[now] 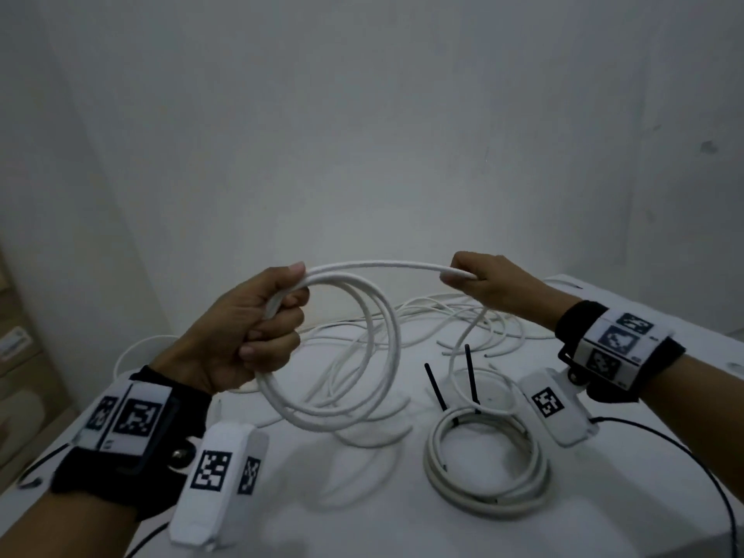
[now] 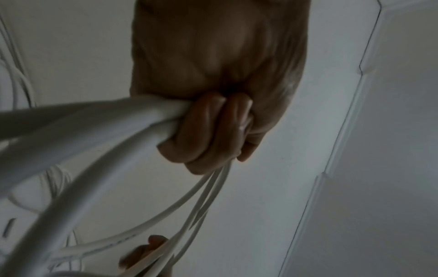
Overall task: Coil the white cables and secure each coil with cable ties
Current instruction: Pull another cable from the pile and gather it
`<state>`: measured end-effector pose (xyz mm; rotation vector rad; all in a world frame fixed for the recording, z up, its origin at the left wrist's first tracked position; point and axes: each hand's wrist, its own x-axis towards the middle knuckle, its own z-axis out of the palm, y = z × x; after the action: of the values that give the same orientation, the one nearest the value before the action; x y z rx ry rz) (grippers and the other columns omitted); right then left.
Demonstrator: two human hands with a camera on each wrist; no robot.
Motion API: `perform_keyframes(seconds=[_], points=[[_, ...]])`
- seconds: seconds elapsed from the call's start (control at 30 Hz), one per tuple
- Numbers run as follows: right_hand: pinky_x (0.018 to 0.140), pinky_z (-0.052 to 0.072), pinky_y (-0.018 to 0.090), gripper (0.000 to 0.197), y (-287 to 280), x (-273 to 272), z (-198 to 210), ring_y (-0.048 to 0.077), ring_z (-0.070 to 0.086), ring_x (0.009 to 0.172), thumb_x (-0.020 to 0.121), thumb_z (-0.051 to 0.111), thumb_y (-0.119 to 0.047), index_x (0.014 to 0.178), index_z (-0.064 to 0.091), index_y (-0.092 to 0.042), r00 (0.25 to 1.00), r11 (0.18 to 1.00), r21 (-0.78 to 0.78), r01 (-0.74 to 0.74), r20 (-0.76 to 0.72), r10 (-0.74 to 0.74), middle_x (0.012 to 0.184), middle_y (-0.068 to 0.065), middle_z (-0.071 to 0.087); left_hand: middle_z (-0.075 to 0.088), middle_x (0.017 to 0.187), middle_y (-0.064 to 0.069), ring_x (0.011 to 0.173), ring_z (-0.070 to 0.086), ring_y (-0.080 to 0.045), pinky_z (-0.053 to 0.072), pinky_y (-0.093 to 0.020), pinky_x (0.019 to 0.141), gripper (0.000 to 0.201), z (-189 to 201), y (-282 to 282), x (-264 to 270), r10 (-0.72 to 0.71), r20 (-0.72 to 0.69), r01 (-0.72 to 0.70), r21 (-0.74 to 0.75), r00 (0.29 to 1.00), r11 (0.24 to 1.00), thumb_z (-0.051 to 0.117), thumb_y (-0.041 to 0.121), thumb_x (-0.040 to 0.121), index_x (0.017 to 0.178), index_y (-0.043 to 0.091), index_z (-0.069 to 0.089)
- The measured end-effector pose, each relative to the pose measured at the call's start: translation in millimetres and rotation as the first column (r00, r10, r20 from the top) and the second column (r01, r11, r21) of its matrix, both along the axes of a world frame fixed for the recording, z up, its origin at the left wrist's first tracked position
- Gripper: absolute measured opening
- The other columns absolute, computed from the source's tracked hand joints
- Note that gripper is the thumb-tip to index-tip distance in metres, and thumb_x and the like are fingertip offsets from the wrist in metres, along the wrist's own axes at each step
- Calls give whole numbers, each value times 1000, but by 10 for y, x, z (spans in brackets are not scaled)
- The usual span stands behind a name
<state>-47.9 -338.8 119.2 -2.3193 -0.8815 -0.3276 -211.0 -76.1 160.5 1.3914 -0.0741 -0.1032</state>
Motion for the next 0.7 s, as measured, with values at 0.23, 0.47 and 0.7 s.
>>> perform_keyframes(seconds=[0.23, 0.47, 0.7], points=[[90, 38, 30, 39, -237, -5, -724, 22, 50, 113, 89, 60, -39, 120, 52, -18, 976, 909, -373, 185, 180, -125, 124, 4, 51, 23, 31, 5, 19, 20, -6, 14, -8, 31, 38, 15, 144, 149, 122, 60, -120, -36, 991, 992, 45, 41, 88, 59, 17, 37], [94, 38, 28, 41, -405, -146, -1218, 17, 53, 114, 91, 49, -52, 124, 51, -27, 996, 686, -724, -76, -30, 79, 125, -4, 54, 22, 31, 6, 20, 21, -6, 12, -9, 31, 35, -7, 158, 239, 189, 100, -181, -88, 977, 980, 46, 40, 84, 59, 18, 36], [48, 44, 23, 15, -406, -421, -882, 12, 51, 51, 82, 47, -33, 72, 56, -25, 800, 856, -513, -59, 489, 348, 60, -8, 52, 23, 32, 6, 21, 22, -6, 14, -10, 30, 41, -2, 77, 320, 274, 111, -252, -178, 955, 951, 37, 38, 96, 60, 19, 34]])
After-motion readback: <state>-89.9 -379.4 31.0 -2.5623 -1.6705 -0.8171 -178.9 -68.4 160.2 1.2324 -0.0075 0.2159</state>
